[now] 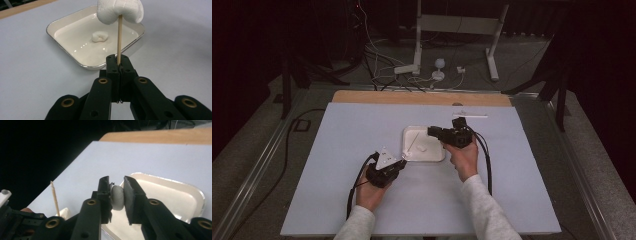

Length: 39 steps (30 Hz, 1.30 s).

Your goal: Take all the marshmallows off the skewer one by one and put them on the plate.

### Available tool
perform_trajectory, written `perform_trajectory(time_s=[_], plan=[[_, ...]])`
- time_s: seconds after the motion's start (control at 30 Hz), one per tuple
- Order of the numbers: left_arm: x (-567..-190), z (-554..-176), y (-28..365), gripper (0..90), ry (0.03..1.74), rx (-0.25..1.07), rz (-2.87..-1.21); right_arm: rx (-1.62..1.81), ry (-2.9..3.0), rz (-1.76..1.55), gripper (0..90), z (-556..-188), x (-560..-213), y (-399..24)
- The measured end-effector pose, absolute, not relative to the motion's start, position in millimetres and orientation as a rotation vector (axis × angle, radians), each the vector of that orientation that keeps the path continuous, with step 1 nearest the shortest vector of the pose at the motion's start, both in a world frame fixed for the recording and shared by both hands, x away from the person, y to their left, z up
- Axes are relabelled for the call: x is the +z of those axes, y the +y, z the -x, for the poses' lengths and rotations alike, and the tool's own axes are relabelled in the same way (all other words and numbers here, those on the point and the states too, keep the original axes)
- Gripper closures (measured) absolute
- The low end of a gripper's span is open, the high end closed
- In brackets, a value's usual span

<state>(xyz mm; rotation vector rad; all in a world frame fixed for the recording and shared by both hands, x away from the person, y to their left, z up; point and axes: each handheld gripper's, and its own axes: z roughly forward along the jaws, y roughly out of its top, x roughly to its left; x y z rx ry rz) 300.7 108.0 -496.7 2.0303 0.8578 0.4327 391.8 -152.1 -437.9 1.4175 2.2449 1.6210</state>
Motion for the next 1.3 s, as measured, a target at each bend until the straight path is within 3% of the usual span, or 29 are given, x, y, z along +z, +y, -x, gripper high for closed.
perform_trajectory(time_s=[0.23,0.63,1.07,1.3], plan=[[-502.5,-305.6,105.5,90.0,0.891,0.402,-2.053,1.611,2.244,-1.471,54.0,-395.9,-444.2,-146.9],[-506.9,-312.0,108.2,90.0,0.945,0.344,-2.02,1.632,2.27,-1.507,41.3,-391.4,-452.8,-145.8],[-500.1,-311.1,107.2,90.0,0.958,0.324,-1.967,1.706,2.397,-1.386,40.5,-366.2,-458.3,-115.7],[-497.5,-310.1,106.2,90.0,0.958,0.321,-1.941,1.709,2.442,-1.371,47.0,-360.9,-467.5,-101.7]])
